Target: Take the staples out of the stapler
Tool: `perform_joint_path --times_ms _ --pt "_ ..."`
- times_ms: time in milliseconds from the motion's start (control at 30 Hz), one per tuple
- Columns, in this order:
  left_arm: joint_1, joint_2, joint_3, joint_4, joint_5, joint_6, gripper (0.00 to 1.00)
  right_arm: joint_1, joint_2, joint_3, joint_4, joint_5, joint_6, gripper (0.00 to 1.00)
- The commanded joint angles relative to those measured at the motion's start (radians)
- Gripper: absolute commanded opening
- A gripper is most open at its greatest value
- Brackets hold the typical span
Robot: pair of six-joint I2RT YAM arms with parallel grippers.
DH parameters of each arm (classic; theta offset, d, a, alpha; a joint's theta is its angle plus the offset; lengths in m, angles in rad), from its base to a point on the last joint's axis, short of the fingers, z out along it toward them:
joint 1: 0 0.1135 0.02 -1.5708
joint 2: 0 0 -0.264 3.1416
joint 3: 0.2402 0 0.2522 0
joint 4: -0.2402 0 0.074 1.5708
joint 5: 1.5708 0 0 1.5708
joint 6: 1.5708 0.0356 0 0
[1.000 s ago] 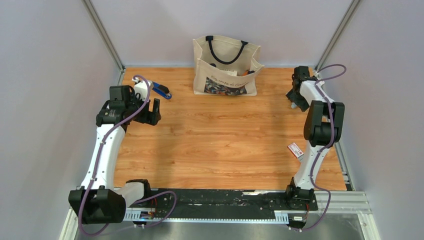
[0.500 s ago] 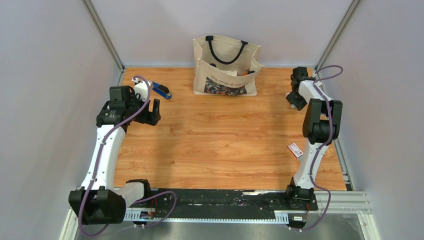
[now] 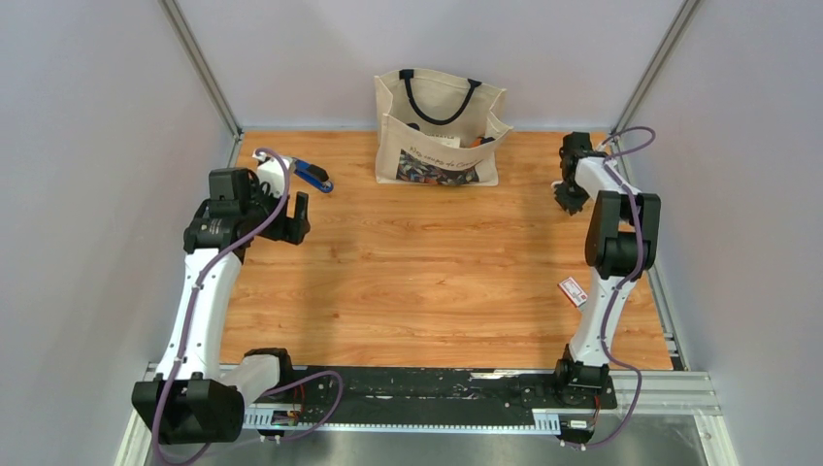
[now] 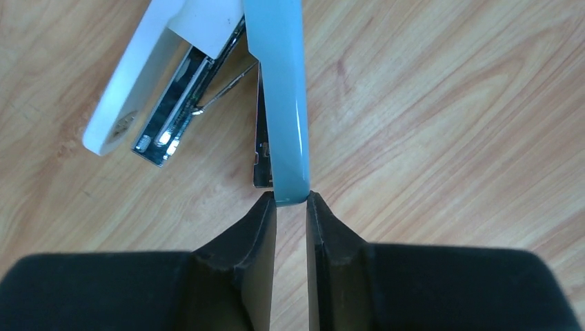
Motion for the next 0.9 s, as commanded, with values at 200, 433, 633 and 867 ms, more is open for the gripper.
perform_joint_path --times_ms 200,433,633,867 --pt "0.001 -0.097 0.012 -0.041 -0.024 0.015 0.89 0.126 -0.17 -0.171 0.024 0.012 -0.067 0.03" --pt "0.001 -0.175 -0.002 -0.092 -0.052 0.035 0.9 0.328 -0.311 -0.382 0.079 0.015 -0.024 0.03" --pt "0.001 -0.24 -0.012 -0.147 -0.063 0.063 0.9 0.583 -0.441 -0.597 0.136 -0.007 0.135 0.03" --pt "0.002 -0.295 -0.069 -0.204 -0.046 0.102 0.9 0.986 -0.488 -0.719 0.187 -0.024 0.357 0.04"
